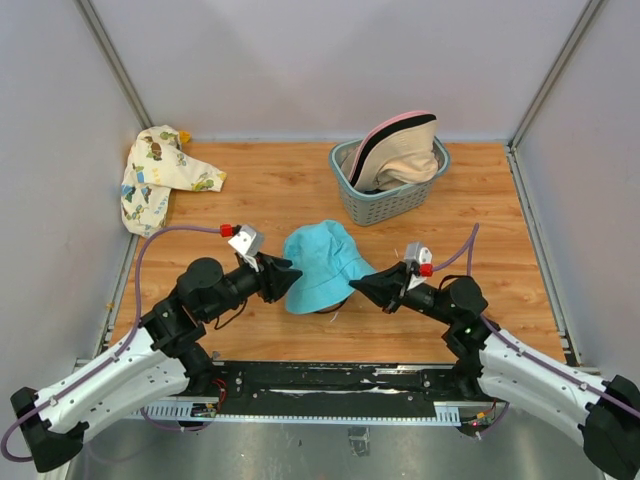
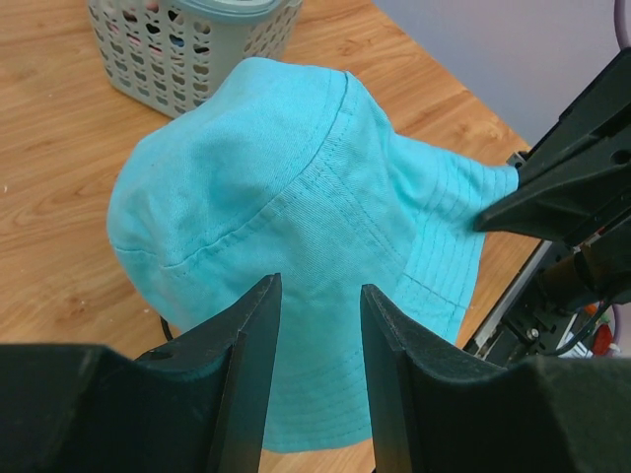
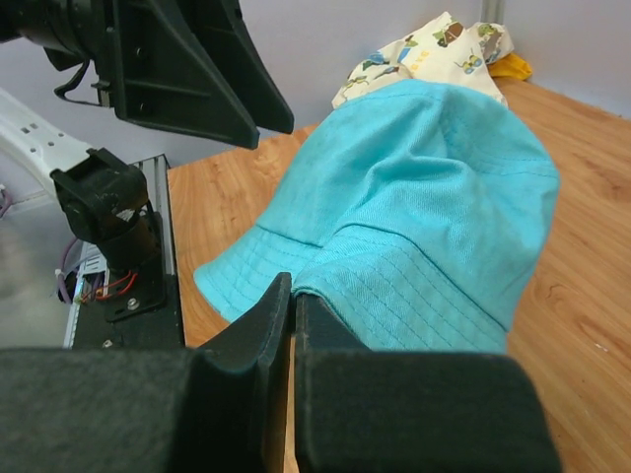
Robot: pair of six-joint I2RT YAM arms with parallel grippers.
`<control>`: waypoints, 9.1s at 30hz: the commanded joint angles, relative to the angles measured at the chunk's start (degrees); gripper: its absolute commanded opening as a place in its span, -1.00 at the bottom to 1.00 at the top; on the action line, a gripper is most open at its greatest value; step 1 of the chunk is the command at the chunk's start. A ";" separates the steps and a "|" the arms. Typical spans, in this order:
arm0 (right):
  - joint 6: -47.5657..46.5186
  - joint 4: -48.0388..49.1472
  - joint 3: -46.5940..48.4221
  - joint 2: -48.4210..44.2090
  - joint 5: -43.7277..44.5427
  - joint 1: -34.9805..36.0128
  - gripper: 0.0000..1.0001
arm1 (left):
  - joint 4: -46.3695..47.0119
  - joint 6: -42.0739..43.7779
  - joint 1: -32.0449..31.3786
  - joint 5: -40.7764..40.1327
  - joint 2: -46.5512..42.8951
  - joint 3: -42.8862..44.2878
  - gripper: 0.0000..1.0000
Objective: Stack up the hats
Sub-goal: Place the hat on the hat stand, then pick up the hat from the bin.
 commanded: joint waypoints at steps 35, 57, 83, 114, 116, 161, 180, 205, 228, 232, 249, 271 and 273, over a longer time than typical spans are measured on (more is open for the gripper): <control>4.07 4.20 -10.86 6.34 21.60 4.36 -0.96 | 2.86 -2.99 -0.35 -3.40 -0.01 3.39 -0.15; 5.42 -18.23 -10.03 -16.74 26.58 4.36 0.35 | 4.26 -5.56 -0.36 -11.23 -1.96 -0.21 -0.14; 6.72 -45.96 -10.87 -31.14 47.80 12.43 0.02 | 5.56 -2.96 -0.38 -14.61 -0.94 2.58 -0.14; 0.75 35.62 -5.84 58.31 70.02 43.38 -0.99 | 7.52 -0.81 -0.33 -17.04 1.79 3.43 -0.14; 0.48 40.62 -5.93 62.78 69.96 43.63 -0.99 | 7.67 -0.80 -0.37 -17.00 2.11 3.36 -0.14; 5.96 25.01 -1.47 64.09 66.10 32.89 -0.99 | 8.79 -1.31 -0.36 -24.25 1.22 2.78 -0.04; 3.40 20.15 10.04 69.33 54.68 23.47 -0.98 | 8.53 -1.13 -0.38 -29.67 -0.77 2.39 0.03; 9.23 -9.45 5.50 40.54 61.51 28.40 0.25 | 5.67 -0.53 -0.38 -27.98 0.33 8.62 0.37; 4.96 -44.15 21.67 -1.24 76.14 11.34 0.94 | 9.04 3.53 -0.37 -20.72 8.75 15.85 0.81; 3.52 -44.42 30.80 7.29 70.08 3.54 0.93 | 8.84 6.13 -0.38 -20.03 15.76 22.80 0.79; 7.69 -44.71 46.97 29.30 38.42 -27.08 0.79 | 0.72 6.19 13.09 17.07 58.98 63.48 0.74; 7.09 -39.55 52.83 42.13 27.53 -32.11 0.67 | -3.48 6.78 18.08 28.34 83.20 85.71 0.71; 7.06 -39.30 53.17 42.95 27.00 -32.49 0.67 | -3.58 6.79 18.08 27.80 84.37 86.58 0.71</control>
